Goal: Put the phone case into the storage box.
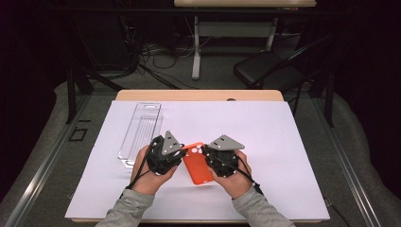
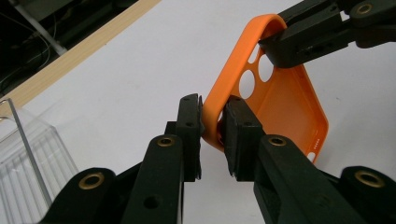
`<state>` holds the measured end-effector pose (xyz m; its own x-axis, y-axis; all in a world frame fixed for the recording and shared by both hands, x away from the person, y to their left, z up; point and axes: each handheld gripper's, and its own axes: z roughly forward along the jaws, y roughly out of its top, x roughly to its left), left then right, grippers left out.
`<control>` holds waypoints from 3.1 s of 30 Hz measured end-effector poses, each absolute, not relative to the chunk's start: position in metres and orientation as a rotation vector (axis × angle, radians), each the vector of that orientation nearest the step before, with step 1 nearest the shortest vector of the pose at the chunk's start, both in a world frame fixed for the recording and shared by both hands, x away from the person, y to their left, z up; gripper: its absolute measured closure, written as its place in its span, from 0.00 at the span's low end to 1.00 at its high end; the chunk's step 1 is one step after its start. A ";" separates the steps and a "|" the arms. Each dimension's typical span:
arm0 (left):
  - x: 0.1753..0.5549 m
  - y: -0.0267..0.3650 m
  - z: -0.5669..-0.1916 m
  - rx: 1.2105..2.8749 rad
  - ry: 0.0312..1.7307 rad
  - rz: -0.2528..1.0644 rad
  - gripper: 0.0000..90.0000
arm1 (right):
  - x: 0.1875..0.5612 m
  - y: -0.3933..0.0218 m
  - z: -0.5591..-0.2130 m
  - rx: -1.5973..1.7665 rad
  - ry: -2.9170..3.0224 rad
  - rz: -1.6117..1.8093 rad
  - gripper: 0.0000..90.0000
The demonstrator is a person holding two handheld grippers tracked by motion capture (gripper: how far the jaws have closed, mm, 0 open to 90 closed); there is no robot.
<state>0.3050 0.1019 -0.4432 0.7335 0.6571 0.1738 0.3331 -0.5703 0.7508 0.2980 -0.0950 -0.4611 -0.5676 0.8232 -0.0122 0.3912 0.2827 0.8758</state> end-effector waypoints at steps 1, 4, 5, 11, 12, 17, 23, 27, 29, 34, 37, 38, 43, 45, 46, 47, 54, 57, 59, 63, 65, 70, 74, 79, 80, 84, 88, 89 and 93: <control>0.305 0.102 -0.443 2.210 0.746 0.573 0.86 | 0.298 -0.095 -0.461 1.089 2.091 1.224 0.94; 0.306 0.102 -0.444 2.209 0.747 0.568 0.87 | 0.298 -0.094 -0.462 1.087 2.095 1.221 0.95; 0.306 0.102 -0.444 2.210 0.746 0.567 0.87 | 0.298 -0.094 -0.462 1.087 2.095 1.221 0.95; 0.306 0.104 -0.443 2.201 0.747 0.563 0.88 | 0.298 -0.095 -0.462 1.087 2.095 1.228 0.94; 0.306 0.104 -0.443 2.203 0.748 0.561 0.88 | 0.298 -0.095 -0.462 1.087 2.095 1.229 0.94; 0.306 0.104 -0.442 2.211 0.752 0.563 0.89 | 0.298 -0.094 -0.462 1.087 2.098 1.232 0.94; 0.306 0.106 -0.442 2.209 0.757 0.556 0.89 | 0.298 -0.094 -0.462 1.082 2.099 1.238 0.94; 0.305 0.106 -0.441 2.199 0.766 0.551 0.89 | 0.297 -0.094 -0.462 1.079 2.102 1.246 0.94; 0.305 0.106 -0.440 2.199 0.763 0.553 0.89 | 0.298 -0.095 -0.462 1.078 2.101 1.249 0.93; 0.305 0.106 -0.440 2.194 0.766 0.554 0.89 | 0.297 -0.094 -0.462 1.075 2.103 1.255 0.92; 0.305 0.107 -0.440 2.197 0.766 0.550 0.89 | 0.298 -0.094 -0.462 1.073 2.103 1.257 0.92; 0.305 0.107 -0.440 2.198 0.764 0.550 0.89 | 0.298 -0.094 -0.462 1.073 2.104 1.258 0.92; 0.305 0.107 -0.440 2.200 0.762 0.548 0.89 | 0.298 -0.094 -0.462 1.072 2.105 1.266 0.89; 0.306 0.107 -0.440 2.199 0.761 0.548 0.89 | 0.297 -0.095 -0.462 1.073 2.105 1.271 0.88; 0.306 0.107 -0.440 2.201 0.763 0.549 0.89 | 0.297 -0.095 -0.462 1.071 2.103 1.273 0.88; 0.306 0.107 -0.441 2.199 0.764 0.549 0.89 | 0.297 -0.095 -0.461 1.070 2.102 1.276 0.87; 0.307 0.108 -0.441 2.198 0.767 0.549 0.89 | 0.297 -0.096 -0.460 1.069 2.102 1.299 0.85; 0.308 0.111 -0.440 2.190 0.774 0.549 0.89 | 0.296 -0.096 -0.459 1.063 2.099 1.309 0.83; 0.309 0.113 -0.439 2.184 0.780 0.557 0.89 | 0.296 -0.098 -0.458 1.061 2.097 1.326 0.82; 0.311 0.121 -0.435 2.162 0.804 0.564 0.89 | 0.298 -0.101 -0.456 1.075 2.093 1.347 0.79; 0.312 0.125 -0.434 2.147 0.817 0.565 0.89 | 0.299 -0.103 -0.455 1.086 2.092 1.356 0.77; 0.314 0.135 -0.429 2.124 0.839 0.580 0.89 | 0.300 -0.106 -0.454 1.086 2.091 1.371 0.73; 0.315 0.140 -0.426 2.109 0.853 0.582 0.89 | 0.302 -0.107 -0.453 1.092 2.105 1.386 0.66; 0.316 0.147 -0.423 2.095 0.864 0.588 0.89 | 0.305 -0.109 -0.453 1.100 2.121 1.400 0.59; 0.316 0.148 -0.423 2.095 0.866 0.589 0.89 | 0.305 -0.109 -0.453 1.098 2.124 1.400 0.58; 0.317 0.152 -0.422 2.091 0.870 0.593 0.89 | 0.307 -0.109 -0.453 1.094 2.134 1.397 0.53; 0.319 0.157 -0.420 2.079 0.880 0.598 0.89 | 0.311 -0.112 -0.453 1.114 2.174 1.418 0.49; 0.319 0.158 -0.420 2.073 0.886 0.598 0.89 | 0.312 -0.112 -0.453 1.125 2.183 1.426 0.49; 0.321 0.165 -0.418 2.058 0.902 0.604 0.89 | 0.314 -0.115 -0.452 1.141 2.201 1.435 0.48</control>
<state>0.3208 0.1653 -0.4179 0.6331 0.7669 0.1050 0.3890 -0.4324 0.8135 0.3140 -0.1147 -0.4525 -0.6507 0.7374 0.1812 0.4636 0.1967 0.8639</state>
